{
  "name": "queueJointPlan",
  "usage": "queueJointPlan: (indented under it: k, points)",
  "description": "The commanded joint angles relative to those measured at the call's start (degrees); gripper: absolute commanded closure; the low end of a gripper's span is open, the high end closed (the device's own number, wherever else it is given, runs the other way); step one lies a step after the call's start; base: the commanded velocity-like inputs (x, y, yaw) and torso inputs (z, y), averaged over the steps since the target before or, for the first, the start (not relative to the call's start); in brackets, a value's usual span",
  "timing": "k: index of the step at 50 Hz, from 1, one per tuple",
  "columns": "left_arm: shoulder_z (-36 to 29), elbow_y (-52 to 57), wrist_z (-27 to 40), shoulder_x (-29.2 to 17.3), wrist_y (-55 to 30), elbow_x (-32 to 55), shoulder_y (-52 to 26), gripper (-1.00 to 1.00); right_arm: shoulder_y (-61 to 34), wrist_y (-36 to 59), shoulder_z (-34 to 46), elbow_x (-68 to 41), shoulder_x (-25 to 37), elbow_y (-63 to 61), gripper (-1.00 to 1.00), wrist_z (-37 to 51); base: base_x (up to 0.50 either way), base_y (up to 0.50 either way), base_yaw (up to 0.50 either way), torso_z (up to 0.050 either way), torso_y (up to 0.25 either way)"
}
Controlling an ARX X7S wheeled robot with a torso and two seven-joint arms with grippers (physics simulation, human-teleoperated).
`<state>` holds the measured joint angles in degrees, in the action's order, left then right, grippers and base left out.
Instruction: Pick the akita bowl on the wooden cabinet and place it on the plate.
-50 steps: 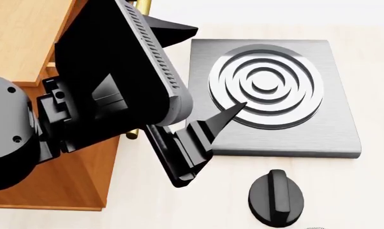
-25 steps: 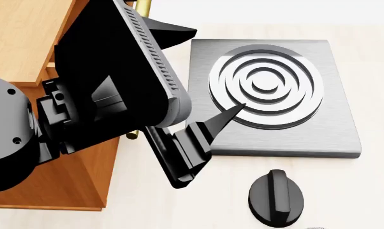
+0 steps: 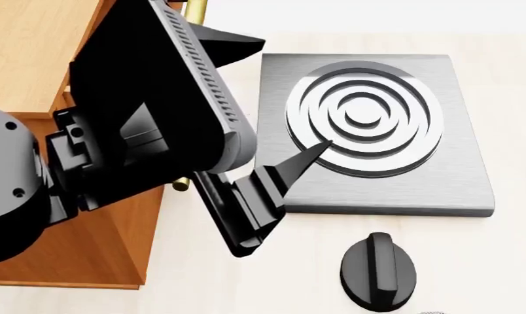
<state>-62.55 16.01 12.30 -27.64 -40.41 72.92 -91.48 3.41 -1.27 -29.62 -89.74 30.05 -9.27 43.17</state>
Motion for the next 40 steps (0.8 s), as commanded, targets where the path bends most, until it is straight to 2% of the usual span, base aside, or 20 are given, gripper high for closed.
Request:
queueJointPlan:
  k: [1,40]
  points:
    - [0.1,0.3,0.2,-0.4,0.1,0.0,0.3,-1.0,2.4,-0.4,-3.7,-0.5,2.0,-10.6,-1.0,3.3,0.0,0.0,0.0,0.0,0.0]
    - [0.6,0.8,0.7,-0.7,-0.3,0.9,-0.3,-1.0,3.9,0.4,-12.5,-1.5,10.1,-32.7,-1.0,13.0,0.0,0.0,0.0,0.0,0.0]
